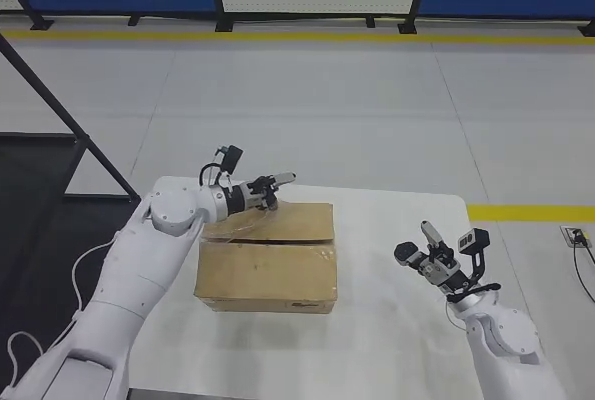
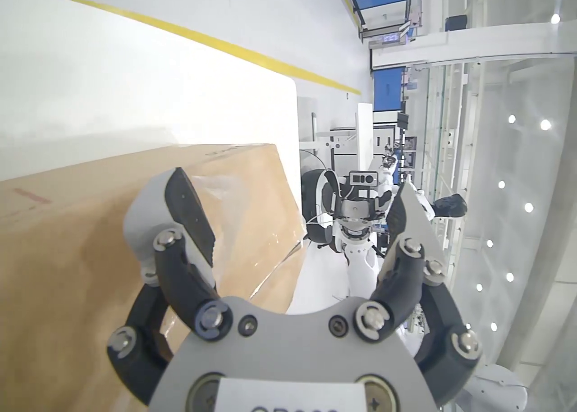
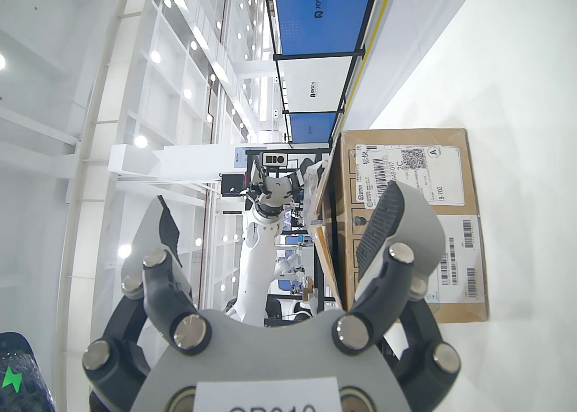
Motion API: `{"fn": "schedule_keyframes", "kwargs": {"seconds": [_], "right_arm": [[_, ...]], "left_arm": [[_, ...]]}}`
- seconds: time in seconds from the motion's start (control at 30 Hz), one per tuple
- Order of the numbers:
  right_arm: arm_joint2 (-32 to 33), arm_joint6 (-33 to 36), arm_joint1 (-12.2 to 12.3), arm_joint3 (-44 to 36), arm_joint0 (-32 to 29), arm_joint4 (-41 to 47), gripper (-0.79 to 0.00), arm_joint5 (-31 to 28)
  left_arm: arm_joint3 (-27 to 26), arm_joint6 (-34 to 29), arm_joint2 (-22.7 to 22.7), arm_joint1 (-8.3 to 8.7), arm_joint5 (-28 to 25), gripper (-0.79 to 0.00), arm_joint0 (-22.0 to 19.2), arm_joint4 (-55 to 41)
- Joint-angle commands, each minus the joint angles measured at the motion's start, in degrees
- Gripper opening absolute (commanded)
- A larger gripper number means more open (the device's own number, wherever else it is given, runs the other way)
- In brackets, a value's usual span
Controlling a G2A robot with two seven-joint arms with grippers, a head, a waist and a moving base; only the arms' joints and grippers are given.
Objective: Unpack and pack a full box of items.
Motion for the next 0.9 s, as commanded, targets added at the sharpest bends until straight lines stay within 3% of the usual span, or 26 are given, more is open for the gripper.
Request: {"fn": "schedule_keyframes", "kwargs": {"seconds": [0.0, 0.4, 0.87], "right_arm": [[-0.10, -0.15, 0.06, -0.23, -0.07, -0.18, 0.000, 0.09], [-0.66, -0.67, 0.43, -0.66, -0.01, -0.29, 0.000, 0.43], [-1.87, -0.70, 0.69, 0.39, 1.13, 0.27, 0.000, 0.20]], "left_arm": [[1.03, -0.43, 0.03, -0.40, -1.11, 0.000, -0.18, -1.50], [4.25, -7.50, -1.46, -1.33, -3.91, 0.000, -0.55, -8.50], [0.23, -13.21, -3.39, -0.49, -4.85, 0.000, 1.51, -8.90]]}}
